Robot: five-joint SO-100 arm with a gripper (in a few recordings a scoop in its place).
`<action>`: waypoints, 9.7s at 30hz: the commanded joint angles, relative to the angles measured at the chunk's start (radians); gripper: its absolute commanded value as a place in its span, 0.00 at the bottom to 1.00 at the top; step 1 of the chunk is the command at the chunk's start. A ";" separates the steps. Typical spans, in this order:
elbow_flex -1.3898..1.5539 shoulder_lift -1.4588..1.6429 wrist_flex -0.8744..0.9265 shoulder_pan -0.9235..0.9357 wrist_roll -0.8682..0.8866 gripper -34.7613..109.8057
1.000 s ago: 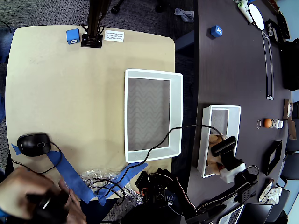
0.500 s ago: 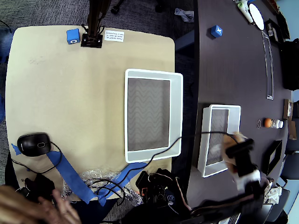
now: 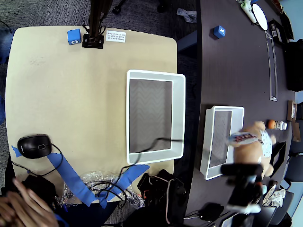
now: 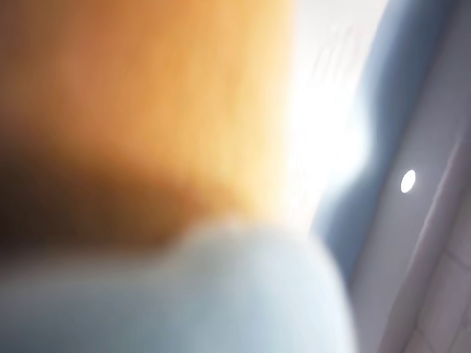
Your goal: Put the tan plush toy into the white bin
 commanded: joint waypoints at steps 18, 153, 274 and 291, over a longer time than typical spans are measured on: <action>0.474 0.064 0.006 -0.747 -0.233 0.24; 0.528 0.314 0.011 0.052 -0.233 0.70; 0.528 0.330 0.011 0.064 -0.233 0.31; 0.528 0.330 0.011 0.064 -0.233 0.31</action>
